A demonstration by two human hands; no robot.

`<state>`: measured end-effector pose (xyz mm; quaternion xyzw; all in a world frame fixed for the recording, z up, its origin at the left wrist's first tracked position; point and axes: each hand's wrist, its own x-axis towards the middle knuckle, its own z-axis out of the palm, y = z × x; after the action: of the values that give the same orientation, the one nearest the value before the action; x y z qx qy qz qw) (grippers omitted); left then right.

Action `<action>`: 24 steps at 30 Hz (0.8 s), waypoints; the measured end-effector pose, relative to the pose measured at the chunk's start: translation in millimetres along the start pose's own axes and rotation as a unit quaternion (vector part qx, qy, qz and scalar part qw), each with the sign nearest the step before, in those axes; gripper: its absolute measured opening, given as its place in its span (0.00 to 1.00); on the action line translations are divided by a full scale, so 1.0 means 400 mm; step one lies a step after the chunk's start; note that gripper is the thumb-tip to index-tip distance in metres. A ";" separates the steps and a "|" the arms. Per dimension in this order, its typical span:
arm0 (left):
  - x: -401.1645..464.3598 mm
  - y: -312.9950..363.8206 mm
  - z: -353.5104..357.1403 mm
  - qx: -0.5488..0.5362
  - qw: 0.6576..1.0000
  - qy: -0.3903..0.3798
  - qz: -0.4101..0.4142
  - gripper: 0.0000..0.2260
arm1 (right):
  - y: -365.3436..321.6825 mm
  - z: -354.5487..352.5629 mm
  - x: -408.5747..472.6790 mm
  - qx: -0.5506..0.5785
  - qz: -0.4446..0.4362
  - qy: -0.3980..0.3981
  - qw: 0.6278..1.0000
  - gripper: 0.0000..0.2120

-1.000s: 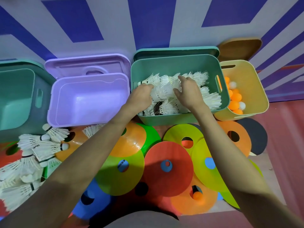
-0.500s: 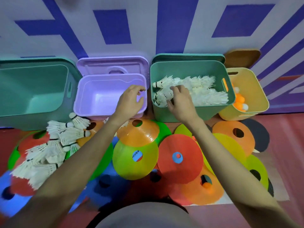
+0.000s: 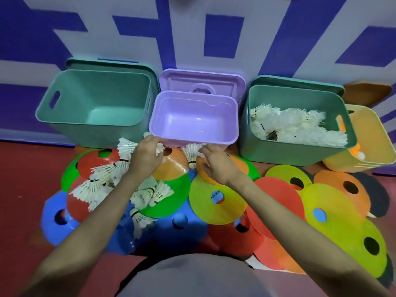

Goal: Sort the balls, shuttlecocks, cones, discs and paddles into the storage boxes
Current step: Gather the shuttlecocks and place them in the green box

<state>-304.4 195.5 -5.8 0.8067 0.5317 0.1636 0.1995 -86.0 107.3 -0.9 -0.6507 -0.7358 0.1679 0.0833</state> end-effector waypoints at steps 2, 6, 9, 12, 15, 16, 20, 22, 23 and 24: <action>-0.008 -0.039 -0.014 0.031 0.999 -0.010 -0.007 0.20 | -0.026 0.026 0.030 -0.031 -0.008 -0.035 0.999 0.23; -0.015 -0.112 -0.034 0.093 0.994 -0.049 -0.020 0.28 | -0.067 0.059 0.103 -0.080 -0.006 -0.094 0.992 0.29; -0.018 -0.147 -0.039 0.112 0.991 -0.064 -0.021 0.29 | -0.083 0.071 0.149 -0.108 0.001 -0.113 0.988 0.29; -0.020 -0.169 -0.042 0.120 0.990 -0.068 -0.011 0.28 | -0.087 0.079 0.178 -0.112 0.022 -0.130 0.985 0.26; -0.017 -0.182 -0.040 0.113 0.990 -0.085 -0.008 0.30 | -0.097 0.081 0.188 -0.119 0.020 -0.122 0.985 0.21; -0.015 -0.184 -0.037 0.106 0.990 -0.090 -0.006 0.32 | -0.101 0.081 0.189 -0.123 0.015 -0.118 0.985 0.20; 0.001 -0.186 -0.025 0.107 0.988 -0.112 -0.001 0.36 | -0.117 0.082 0.182 -0.112 0.002 -0.107 0.988 0.13; 0.009 -0.186 -0.022 0.114 0.987 -0.115 -0.003 0.33 | -0.122 0.081 0.170 -0.118 -0.004 -0.112 0.987 0.08; 0.010 -0.186 -0.021 0.111 0.988 -0.111 -0.004 0.31 | -0.123 0.079 0.162 -0.125 -0.004 -0.117 0.985 0.07; 0.009 -0.185 -0.020 0.105 0.989 -0.105 -0.002 0.29 | -0.123 0.076 0.153 -0.131 0.000 -0.116 0.985 0.06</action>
<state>-365.5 226.5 -35.3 0.8347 0.5237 0.0210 0.1692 -150.5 158.7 -17.5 -0.6320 -0.7561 0.1448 -0.0884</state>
